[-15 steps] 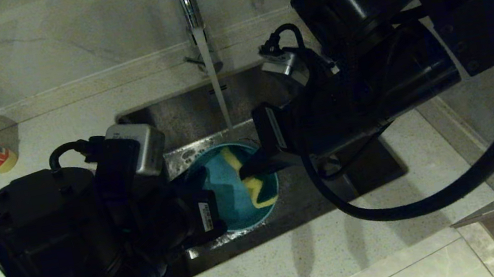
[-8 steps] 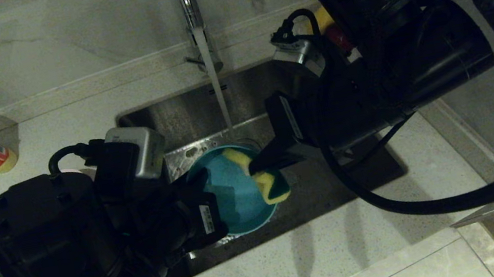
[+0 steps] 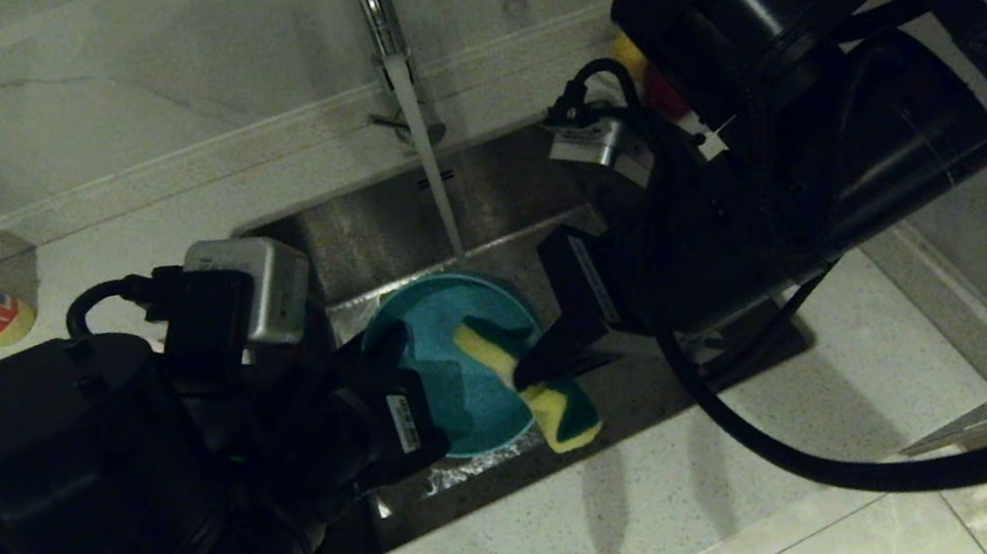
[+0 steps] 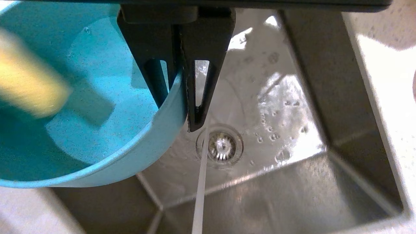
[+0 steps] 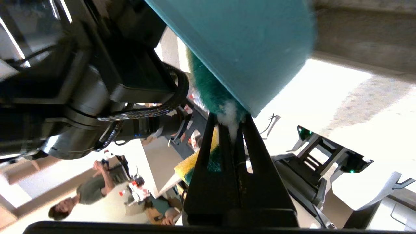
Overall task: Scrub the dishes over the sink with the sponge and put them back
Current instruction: Wipe the bowl
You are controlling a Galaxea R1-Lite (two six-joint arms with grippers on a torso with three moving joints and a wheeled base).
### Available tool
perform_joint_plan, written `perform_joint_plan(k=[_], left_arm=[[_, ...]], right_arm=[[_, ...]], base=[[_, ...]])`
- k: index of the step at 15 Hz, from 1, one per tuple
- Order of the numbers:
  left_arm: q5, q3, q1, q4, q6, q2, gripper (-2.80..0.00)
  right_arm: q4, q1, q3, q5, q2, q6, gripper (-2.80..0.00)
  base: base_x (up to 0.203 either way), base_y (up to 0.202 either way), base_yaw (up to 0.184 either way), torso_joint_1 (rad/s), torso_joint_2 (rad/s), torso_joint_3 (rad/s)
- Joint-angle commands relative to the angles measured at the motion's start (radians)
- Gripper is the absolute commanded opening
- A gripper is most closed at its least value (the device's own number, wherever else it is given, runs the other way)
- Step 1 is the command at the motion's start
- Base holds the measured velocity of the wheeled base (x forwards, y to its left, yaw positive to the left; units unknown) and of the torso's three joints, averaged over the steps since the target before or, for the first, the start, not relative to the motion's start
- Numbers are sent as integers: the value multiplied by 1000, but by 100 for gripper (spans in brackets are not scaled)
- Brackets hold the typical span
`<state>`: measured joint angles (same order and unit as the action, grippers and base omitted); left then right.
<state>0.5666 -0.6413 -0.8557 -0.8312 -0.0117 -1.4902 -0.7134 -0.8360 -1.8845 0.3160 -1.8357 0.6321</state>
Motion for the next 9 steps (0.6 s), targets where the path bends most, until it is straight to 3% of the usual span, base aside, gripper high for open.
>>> perform_joint_plan(k=[1,9], left_arm=[[4,-9,0,-16,0,-1,-280],[4,-54,1,-16,3,-25,-280]], right_arm=[[1,-24,-16,3,-27,4,-280],[2,-57,-42,3,-68,6,-280]], base=[[0,0,0,0,0,0],[0,0,0,0,0,0]])
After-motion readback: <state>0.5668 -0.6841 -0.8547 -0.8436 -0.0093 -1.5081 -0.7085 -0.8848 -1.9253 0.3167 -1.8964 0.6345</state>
